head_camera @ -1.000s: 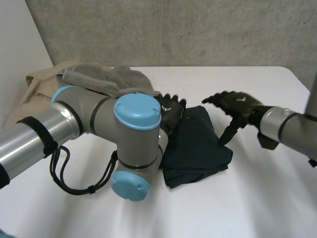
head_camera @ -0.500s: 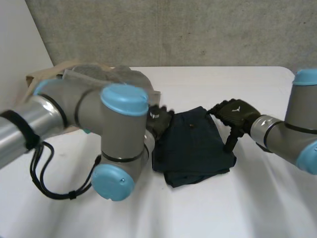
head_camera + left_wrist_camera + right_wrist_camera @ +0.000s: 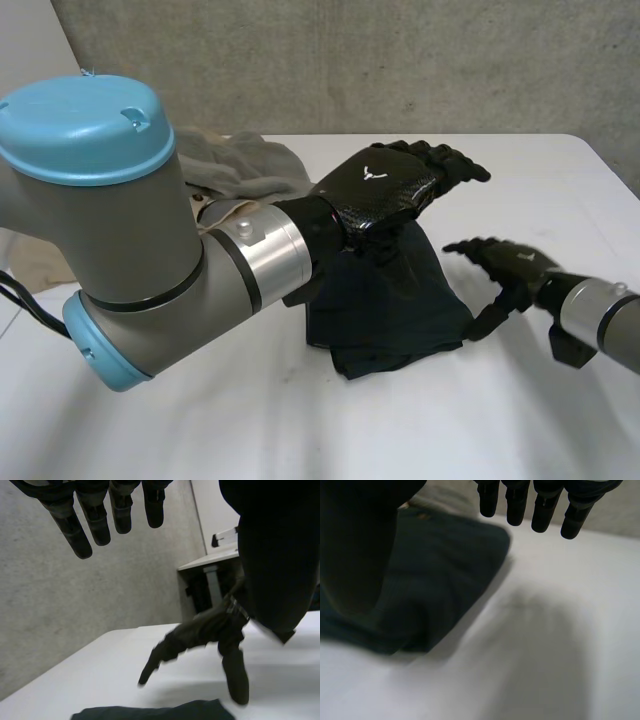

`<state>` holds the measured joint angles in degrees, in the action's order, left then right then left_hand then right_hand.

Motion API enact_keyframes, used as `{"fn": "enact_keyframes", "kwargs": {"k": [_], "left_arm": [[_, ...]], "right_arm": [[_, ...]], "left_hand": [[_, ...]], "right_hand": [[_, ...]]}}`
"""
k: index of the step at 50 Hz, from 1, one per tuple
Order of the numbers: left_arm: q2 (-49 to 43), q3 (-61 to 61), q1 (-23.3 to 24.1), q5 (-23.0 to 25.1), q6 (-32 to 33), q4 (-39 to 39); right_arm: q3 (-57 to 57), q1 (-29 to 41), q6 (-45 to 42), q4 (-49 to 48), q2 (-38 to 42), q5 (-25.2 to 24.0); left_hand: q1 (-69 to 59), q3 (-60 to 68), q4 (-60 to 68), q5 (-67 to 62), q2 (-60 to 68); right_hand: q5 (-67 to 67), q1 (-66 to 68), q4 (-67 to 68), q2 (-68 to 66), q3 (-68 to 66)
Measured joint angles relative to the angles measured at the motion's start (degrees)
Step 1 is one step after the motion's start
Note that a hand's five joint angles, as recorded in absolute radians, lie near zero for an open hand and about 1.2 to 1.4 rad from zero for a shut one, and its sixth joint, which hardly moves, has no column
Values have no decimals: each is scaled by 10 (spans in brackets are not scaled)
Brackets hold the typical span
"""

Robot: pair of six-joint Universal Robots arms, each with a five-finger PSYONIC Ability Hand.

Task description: Fold the laundry.

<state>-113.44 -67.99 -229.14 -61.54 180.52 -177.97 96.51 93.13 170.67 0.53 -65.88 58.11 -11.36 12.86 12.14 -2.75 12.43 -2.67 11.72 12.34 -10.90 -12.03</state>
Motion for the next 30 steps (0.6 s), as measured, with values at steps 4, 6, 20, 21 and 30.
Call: {"fn": "enact_keyframes", "kwargs": {"k": [4, 6, 20, 21, 30], "left_arm": [[5, -2, -1, 9, -12, -1], [8, -2, -1, 6, -15, -2], [12, -1, -1, -38, -14, -5], [12, -2, -1, -39, -14, -5], [12, -2, -1, -38, -15, -5]], "right_arm": [[1, 6, 0, -6, 32, -14], [0, 11, 0, -14, 46, -16], [-25, 65, 30, -90, 92, -7], [-29, 69, 32, -91, 95, -6], [-60, 86, 44, -92, 119, 23]], "left_hand": [[0, 0, 0, 0, 0], [0, 0, 0, 0, 0], [-1, 0, 0, 0, 0], [-1, 0, 0, 0, 0], [-1, 0, 0, 0, 0]], "right_hand": [[0, 0, 0, 0, 0], [0, 0, 0, 0, 0], [-78, 76, 83, -102, -86], [-115, 120, 120, -140, -125], [-463, 373, 522, -451, -402]]}}
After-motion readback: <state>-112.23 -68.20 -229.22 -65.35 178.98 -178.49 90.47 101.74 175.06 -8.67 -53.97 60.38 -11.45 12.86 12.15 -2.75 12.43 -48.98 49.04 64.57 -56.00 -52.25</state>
